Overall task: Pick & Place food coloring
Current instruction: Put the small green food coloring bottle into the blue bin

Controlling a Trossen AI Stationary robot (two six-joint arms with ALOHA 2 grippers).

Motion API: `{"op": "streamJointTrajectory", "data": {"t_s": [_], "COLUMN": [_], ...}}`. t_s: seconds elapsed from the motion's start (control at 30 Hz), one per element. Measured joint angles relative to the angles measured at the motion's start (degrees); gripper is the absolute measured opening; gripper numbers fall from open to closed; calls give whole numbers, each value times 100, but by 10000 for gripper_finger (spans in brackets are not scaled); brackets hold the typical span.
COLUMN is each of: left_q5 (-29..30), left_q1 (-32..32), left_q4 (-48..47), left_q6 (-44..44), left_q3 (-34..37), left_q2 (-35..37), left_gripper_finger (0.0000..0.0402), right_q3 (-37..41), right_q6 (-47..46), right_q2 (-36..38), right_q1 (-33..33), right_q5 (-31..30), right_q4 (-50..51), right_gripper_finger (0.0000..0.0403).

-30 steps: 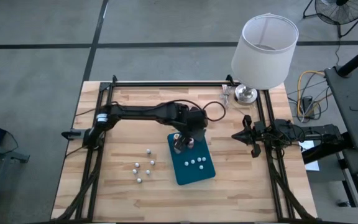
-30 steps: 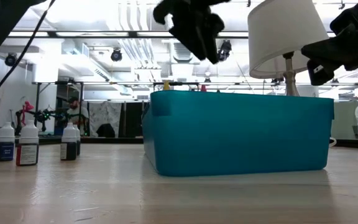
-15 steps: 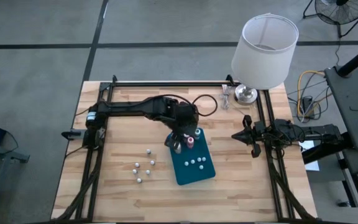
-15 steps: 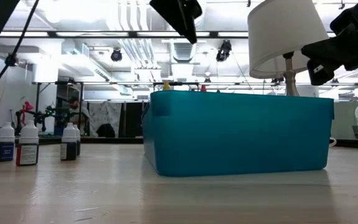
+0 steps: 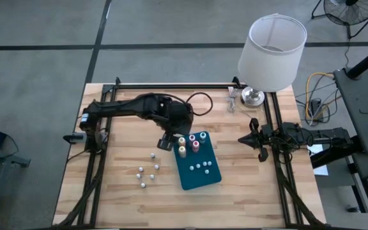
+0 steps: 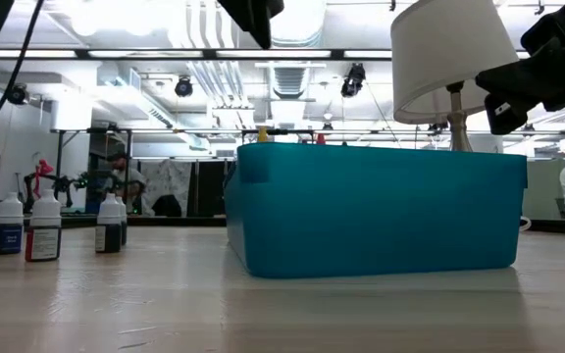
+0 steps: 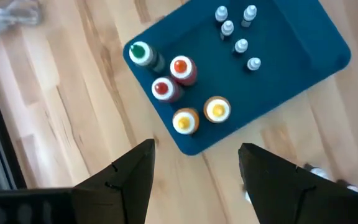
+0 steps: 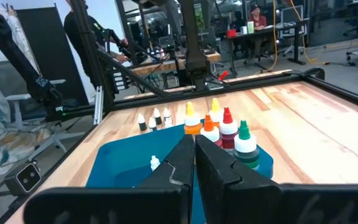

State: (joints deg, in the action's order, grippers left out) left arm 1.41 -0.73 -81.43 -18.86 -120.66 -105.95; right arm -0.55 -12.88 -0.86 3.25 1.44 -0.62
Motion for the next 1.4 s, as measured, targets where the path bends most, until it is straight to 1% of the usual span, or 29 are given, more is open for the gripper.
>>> {"op": "streamJointTrajectory", "data": {"t_s": [0.2,0.33,0.53,0.63,0.87,1.03,1.13,1.23,1.4], "left_q5": [-7,-20,-17,-32,-379,-384,-382,-382,-424], "left_q1": [0,0,0,-33,-171,-246,-249,-286,-416], "left_q4": [-170,-221,-123,143,448,694,1002,1484,2159], "left_q6": [793,1052,1629,2144,2913,3399,3587,3574,3076], "left_q3": [181,607,1656,2254,3488,4218,4611,4989,5589], "left_q2": [299,659,1309,1690,2436,2822,2960,3062,3207], "left_gripper_finger": [204,204,204,204,204,204,204,204,204], "right_q3": [1,0,1,1,2,2,2,-1,-1], "right_q6": [0,0,0,0,0,-2,0,0,0], "right_q2": [-2,-2,-2,-2,-2,-2,-2,-2,-2], "right_q1": [-2,-2,-1,0,-2,0,0,0,0], "right_q5": [-5,-3,-1,-1,-2,4,-1,-1,-1], "right_q4": [0,0,0,1,0,0,0,0,0], "right_gripper_finger": [9,9,9,9,9,9,9,9,9]}}
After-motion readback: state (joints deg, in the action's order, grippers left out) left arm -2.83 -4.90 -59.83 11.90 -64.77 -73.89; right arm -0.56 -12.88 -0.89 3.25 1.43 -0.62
